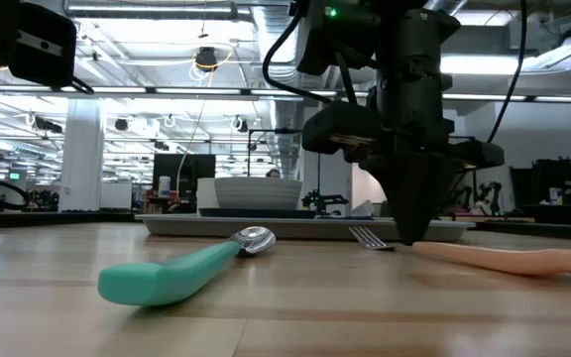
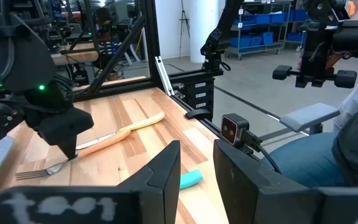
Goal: Set up tray
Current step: Put the orange fork on the blue napkin to the right of the green plate
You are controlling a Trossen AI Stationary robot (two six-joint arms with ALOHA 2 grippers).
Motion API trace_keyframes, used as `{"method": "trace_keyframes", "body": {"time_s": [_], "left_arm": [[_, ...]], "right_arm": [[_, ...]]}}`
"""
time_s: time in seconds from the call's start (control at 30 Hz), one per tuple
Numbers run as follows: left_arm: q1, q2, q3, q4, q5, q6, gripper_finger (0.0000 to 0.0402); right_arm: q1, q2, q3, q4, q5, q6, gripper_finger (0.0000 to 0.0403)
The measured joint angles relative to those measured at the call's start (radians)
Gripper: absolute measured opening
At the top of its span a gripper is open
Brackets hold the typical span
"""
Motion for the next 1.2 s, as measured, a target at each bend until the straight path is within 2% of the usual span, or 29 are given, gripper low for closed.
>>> {"method": "trace_keyframes", "body": {"time_s": [0.77,1.2], "left_arm": [[0.0,0.0,0.0,0.0,0.0,0.0,0.0087],[0.0,0.0,0.0,0.0,0.0,0.0,0.0087]], "right_arm": [[0.001,0.003,0.005,0.008,-0.018,-0.019,0.0005],[0.001,0.003,0.005,0.008,-0.018,-0.02,0.0084]]}}
